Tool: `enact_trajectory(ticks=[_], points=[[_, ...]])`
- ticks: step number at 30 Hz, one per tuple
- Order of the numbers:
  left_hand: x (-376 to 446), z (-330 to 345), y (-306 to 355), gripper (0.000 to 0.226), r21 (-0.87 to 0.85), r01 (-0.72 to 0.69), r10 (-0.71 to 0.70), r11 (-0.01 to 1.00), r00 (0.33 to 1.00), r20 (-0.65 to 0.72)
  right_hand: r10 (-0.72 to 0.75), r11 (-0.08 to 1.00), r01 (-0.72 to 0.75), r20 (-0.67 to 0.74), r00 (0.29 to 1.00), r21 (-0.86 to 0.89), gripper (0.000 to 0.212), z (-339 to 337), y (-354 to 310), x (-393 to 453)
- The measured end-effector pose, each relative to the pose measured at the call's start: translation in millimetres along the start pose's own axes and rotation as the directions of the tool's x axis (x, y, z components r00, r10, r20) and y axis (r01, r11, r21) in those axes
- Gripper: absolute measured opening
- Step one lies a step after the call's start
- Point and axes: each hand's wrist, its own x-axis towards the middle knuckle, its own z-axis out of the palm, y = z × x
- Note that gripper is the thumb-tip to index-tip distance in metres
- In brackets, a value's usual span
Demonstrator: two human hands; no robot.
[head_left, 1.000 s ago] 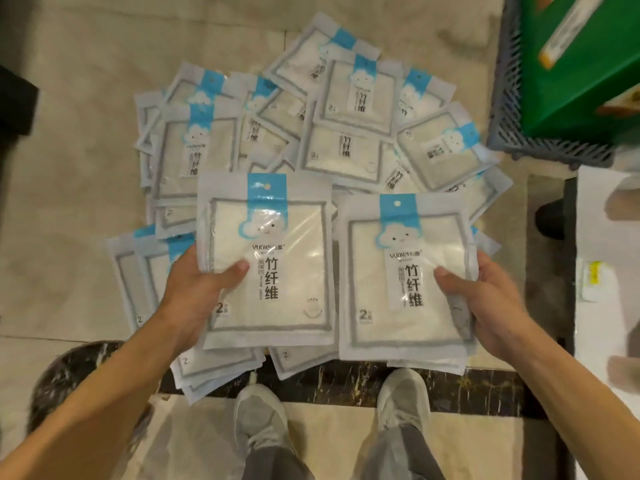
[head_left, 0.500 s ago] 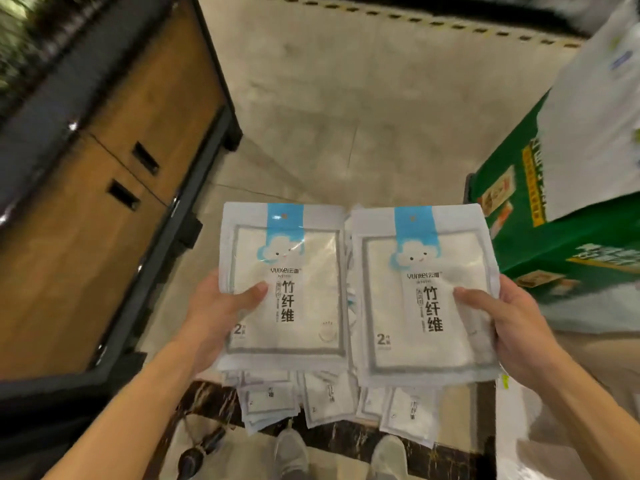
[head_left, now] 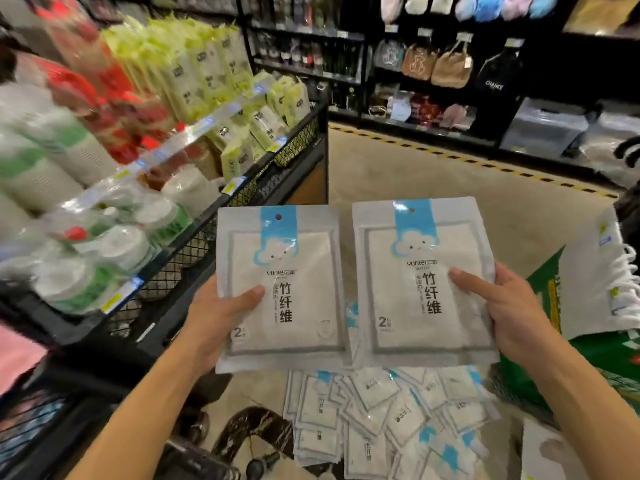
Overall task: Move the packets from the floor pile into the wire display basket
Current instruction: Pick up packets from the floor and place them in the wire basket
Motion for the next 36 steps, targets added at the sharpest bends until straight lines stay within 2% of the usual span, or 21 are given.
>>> enact_trajectory(ticks=[6, 11, 16, 22, 28, 31, 33, 36], points=[[-80, -52, 27, 0.056, -0.091, -0.129, 0.116, 0.988, 0.984, -0.138, -0.033, 0.999, 0.039, 0.157, 0.987, -0.038, 0.018, 45, -27, -28], [-156, -69, 10, 0.042, -0.155, -0.18, 0.118, 0.971, 0.931, -0.346, -0.028, 0.995, 0.06, 0.36, 0.933, -0.077, 0.015, 76, -33, -48], [-240, -76, -23, 0.038, -0.241, -0.216, 0.065, 0.946, 0.855, -0.515, 0.009, 0.991, 0.068, 0.552, 0.834, -0.119, 0.018, 102, -28, -73], [-345, -91, -61, 0.039, -0.306, -0.239, -0.033, 0.921, 0.737, -0.675, 0.063, 0.985, 0.075, 0.731, 0.68, -0.155, 0.024, 141, 3, -114], [-440, -120, -98, 0.035, -0.322, -0.284, -0.087, 0.903, 0.613, -0.785, 0.117, 0.966, 0.133, 0.838, 0.533, -0.22, 0.04, 195, 31, -184], [-480, -144, -122, 0.042, -0.336, -0.322, -0.102, 0.885, 0.571, -0.815, 0.137, 0.96, 0.156, 0.875, 0.465, -0.233, 0.032, 224, 46, -224], [-506, -163, -140, 0.047, -0.348, -0.347, -0.118, 0.871, 0.541, -0.833, 0.153, 0.954, 0.168, 0.887, 0.435, -0.247, 0.028, 243, 60, -250], [-541, -192, -165, 0.049, -0.373, -0.361, -0.148, 0.855, 0.52, -0.841, 0.175, 0.949, 0.165, 0.886, 0.429, -0.267, 0.028, 269, 88, -288]])
